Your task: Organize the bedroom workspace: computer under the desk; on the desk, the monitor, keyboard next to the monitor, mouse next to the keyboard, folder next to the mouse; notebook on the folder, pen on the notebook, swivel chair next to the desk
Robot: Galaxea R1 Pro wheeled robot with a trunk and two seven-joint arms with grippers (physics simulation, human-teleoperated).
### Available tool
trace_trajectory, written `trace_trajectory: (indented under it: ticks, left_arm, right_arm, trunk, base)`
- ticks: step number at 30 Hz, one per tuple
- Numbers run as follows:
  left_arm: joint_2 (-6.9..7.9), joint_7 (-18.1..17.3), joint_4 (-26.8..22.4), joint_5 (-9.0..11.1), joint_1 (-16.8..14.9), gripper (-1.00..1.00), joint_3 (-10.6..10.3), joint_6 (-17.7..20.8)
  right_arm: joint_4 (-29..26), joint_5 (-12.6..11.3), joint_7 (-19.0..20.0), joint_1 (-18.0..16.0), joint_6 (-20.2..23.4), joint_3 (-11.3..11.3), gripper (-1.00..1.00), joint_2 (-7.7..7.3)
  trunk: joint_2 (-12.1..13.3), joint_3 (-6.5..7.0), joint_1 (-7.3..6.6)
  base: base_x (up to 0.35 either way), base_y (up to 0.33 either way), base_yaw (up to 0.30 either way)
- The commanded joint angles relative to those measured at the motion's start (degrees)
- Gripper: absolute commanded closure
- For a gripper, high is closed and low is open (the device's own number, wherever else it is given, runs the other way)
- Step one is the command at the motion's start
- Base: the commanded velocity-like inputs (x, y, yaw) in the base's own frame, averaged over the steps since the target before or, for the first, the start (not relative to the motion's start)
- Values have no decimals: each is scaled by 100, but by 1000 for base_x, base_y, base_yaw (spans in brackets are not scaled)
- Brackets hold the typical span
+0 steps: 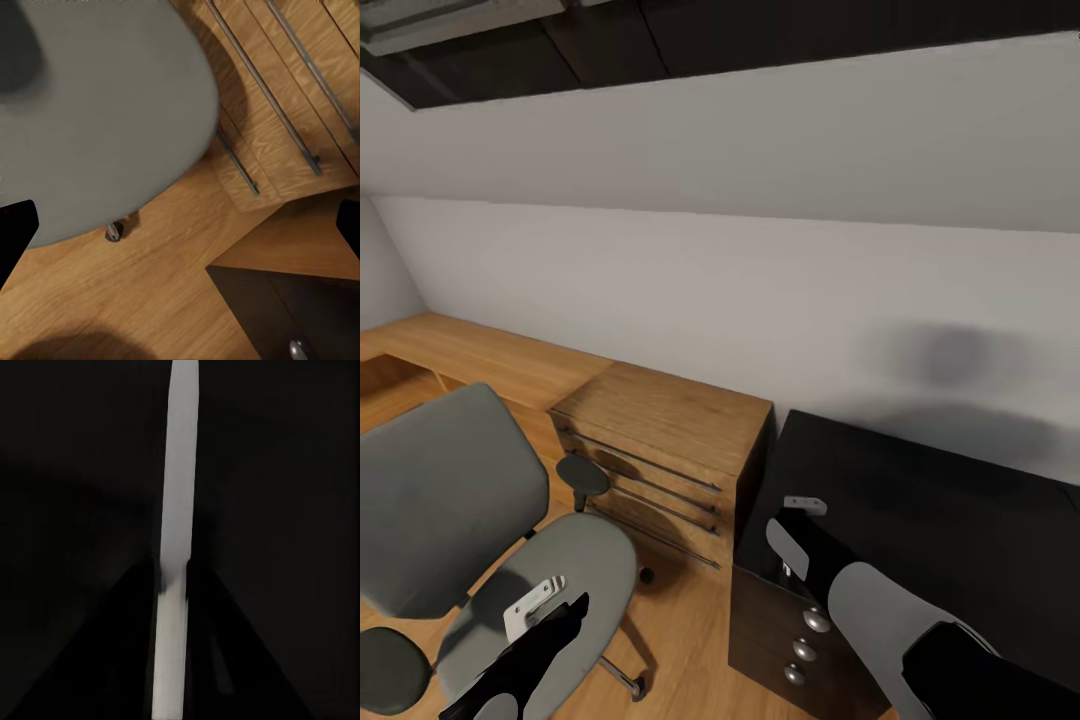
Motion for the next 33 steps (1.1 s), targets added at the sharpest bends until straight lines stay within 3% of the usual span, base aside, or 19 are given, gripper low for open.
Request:
trace_trajectory:
  ticks: [1,7,16,17,19,25,26,29,33]
  left_arm:
    - [5,38,-9,16,-5,-100,-9,17]
    - [11,38,-2,16,-5,-100,-9,17]
    - [5,38,-2,16,-5,-100,-30,35]
    - [-3,44,-2,12,-5,-100,-286,52]
    - [-3,45,3,11,-5,-100,-428,55]
    - [-4,40,69,15,-5,-100,-561,63]
    - [-5,39,112,14,-5,-100,-582,65]
    - [-11,30,231,12,-5,-100,-623,68]
    - [-16,24,260,15,-5,-100,-649,69]
  right_arm:
    - [-18,-46,-29,-6,25,45,100,-5]
    - [-373,-49,-47,1,64,22,100,-25]
    - [-895,-60,-60,4,141,-7,100,-107]
    - [-1213,-61,-67,12,283,-14,100,-144]
    - [-1501,-66,-69,19,425,-19,100,-181]
    - [-2141,-124,-254,34,749,-33,100,-348]
    - [-2283,-220,-411,35,797,-36,100,-407]
    - [-2702,-806,-1134,44,864,-40,100,-696]
    - [-3149,-1245,-1408,75,884,-35,100,-1108]
  trunk:
    - [36,11,-22]
    - [277,119,-153]
    - [637,280,-351]
    - [678,298,-373]
    - [758,334,-417]
    - [998,442,-549]
    - [1039,460,-571]
    - [1119,496,-615]
    - [1119,496,-615]
  base:
    - [0,0,0]
    - [-90,0,0]
    - [-315,0,0]
    - [-319,0,0]
    - [-264,0,0]
    - [-112,0,0]
    - [-33,0,0]
    - [-11,0,0]
    - [-3,0,-86]
